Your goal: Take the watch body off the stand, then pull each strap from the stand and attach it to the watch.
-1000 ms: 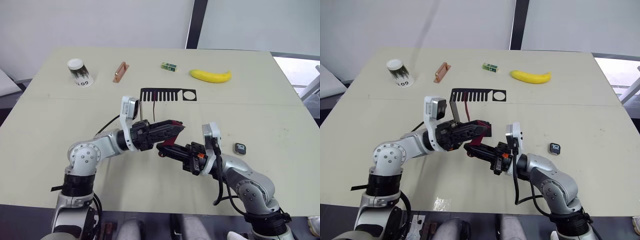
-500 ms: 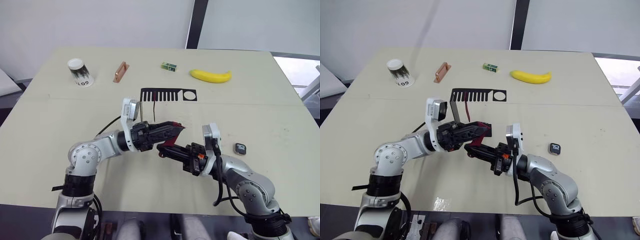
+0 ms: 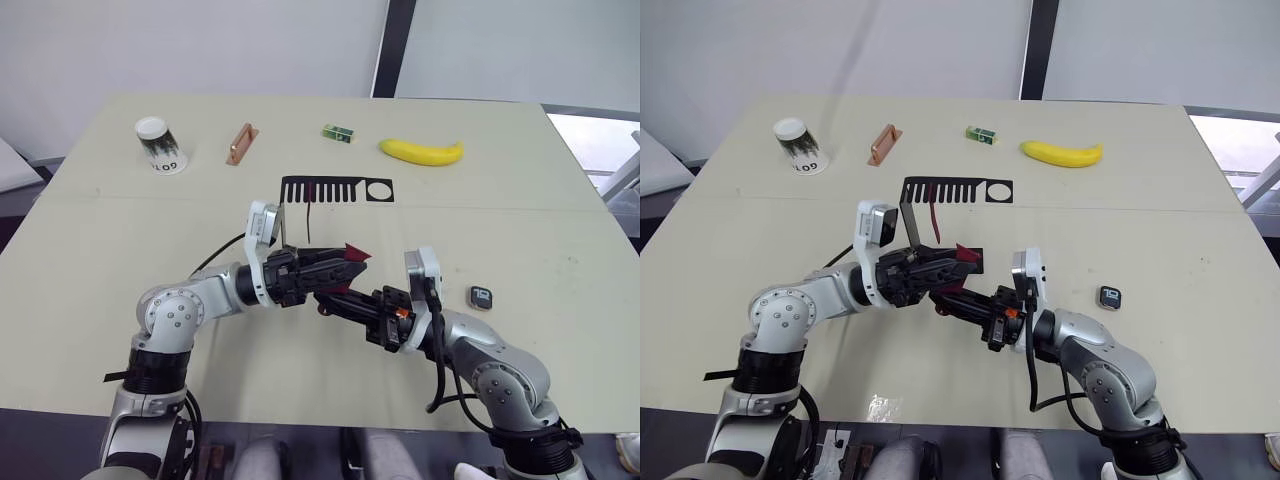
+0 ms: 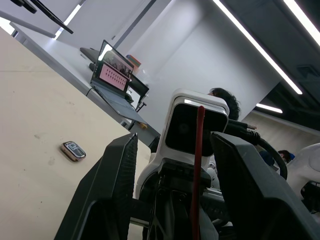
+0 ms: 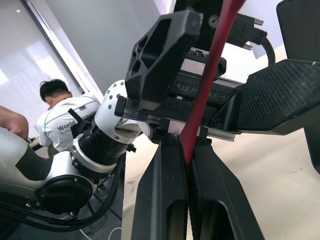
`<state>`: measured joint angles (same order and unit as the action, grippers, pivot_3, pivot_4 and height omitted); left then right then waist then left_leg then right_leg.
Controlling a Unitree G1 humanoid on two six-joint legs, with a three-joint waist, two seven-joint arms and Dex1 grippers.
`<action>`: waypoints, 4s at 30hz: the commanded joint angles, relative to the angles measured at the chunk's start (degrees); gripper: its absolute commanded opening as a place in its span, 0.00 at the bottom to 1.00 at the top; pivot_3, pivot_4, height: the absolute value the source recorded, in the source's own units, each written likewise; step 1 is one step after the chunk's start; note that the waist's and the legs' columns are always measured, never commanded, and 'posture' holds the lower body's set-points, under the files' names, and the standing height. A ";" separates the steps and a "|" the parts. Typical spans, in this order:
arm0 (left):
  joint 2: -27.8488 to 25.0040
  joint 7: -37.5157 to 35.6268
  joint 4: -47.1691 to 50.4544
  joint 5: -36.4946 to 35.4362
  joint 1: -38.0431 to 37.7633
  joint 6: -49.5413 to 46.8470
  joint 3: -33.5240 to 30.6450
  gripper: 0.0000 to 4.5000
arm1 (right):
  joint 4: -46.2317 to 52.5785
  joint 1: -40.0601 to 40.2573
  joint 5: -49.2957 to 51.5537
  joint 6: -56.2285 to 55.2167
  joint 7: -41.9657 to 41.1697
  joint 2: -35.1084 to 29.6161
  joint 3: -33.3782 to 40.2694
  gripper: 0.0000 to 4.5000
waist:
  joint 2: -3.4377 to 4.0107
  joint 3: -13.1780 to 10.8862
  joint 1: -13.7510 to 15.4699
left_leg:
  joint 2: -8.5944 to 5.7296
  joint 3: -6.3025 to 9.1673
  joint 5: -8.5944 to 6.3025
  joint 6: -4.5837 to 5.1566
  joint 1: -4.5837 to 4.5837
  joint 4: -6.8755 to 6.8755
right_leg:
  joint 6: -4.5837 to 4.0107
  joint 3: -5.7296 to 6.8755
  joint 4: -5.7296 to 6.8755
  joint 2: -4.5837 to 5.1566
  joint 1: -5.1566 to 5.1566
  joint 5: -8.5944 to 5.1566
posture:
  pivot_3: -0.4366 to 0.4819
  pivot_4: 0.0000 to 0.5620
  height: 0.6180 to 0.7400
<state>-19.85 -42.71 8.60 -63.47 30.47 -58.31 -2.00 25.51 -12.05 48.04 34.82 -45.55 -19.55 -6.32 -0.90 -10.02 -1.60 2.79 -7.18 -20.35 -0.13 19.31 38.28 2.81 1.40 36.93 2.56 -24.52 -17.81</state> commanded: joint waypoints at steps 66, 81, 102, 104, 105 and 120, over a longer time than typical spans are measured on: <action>-16.39 -14.38 9.57 20.87 -22.39 32.76 -12.23 0.00 | -5.78 26.90 -16.85 -27.64 -2.40 -15.85 37.71 0.99 | -0.02 -0.01 0.16 | -0.01 -0.02 -0.02 0.03 -0.01 -0.16 | 0.00 -0.04 -0.19 -0.01 0.03 0.00 | 0.48 0.27 1.00; -18.69 -12.22 9.11 22.87 -32.50 37.03 -21.05 0.00 | -19.46 42.80 -18.41 -39.60 0.72 -7.80 51.43 0.99 | 0.07 -0.01 -0.22 | 0.02 -0.12 -0.06 0.03 -0.17 -0.39 | -0.04 -0.29 -0.25 0.00 0.09 -0.02 | 0.48 0.27 1.00; -16.78 -13.43 20.82 20.16 -21.32 31.19 -3.29 0.00 | 16.81 28.61 -28.71 0.80 43.24 3.12 21.65 0.99 | 0.18 0.05 -0.14 | -0.02 0.06 -0.02 -0.11 -0.08 -0.27 | -0.06 -0.37 -0.04 -0.09 0.01 -0.04 | 0.48 0.27 1.00; -16.98 -13.87 21.03 20.22 -20.64 31.03 -2.40 0.00 | 15.29 26.89 -30.68 1.88 46.48 5.42 20.62 0.99 | 0.18 0.05 -0.19 | -0.03 0.05 -0.01 -0.12 -0.07 -0.27 | -0.06 -0.37 -0.06 -0.11 0.00 -0.04 | 0.48 0.27 1.00; -17.15 -14.05 21.27 20.33 -20.39 30.98 -2.04 0.00 | 15.00 26.34 -31.23 2.71 47.93 6.56 20.72 0.99 | 0.18 0.05 -0.19 | -0.03 0.04 0.00 -0.12 -0.08 -0.27 | -0.06 -0.38 -0.04 -0.11 0.00 -0.04 | 0.48 0.27 1.00; -16.96 -12.05 24.24 19.64 -20.07 28.83 -1.30 0.00 | 7.26 17.04 -38.46 3.92 52.52 12.37 17.33 0.99 | 0.18 0.05 -0.35 | -0.01 0.04 0.03 -0.12 -0.04 -0.24 | -0.05 -0.42 -0.03 -0.16 -0.03 -0.04 | 0.48 0.27 1.00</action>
<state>-36.86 -54.97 30.84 -42.59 10.41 -29.74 -3.23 32.05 5.24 10.98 38.84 5.25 -7.48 10.15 -0.71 -9.97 -1.95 2.78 -7.14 -20.32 -0.25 19.27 38.04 2.76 0.98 36.90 2.40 -24.56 -17.85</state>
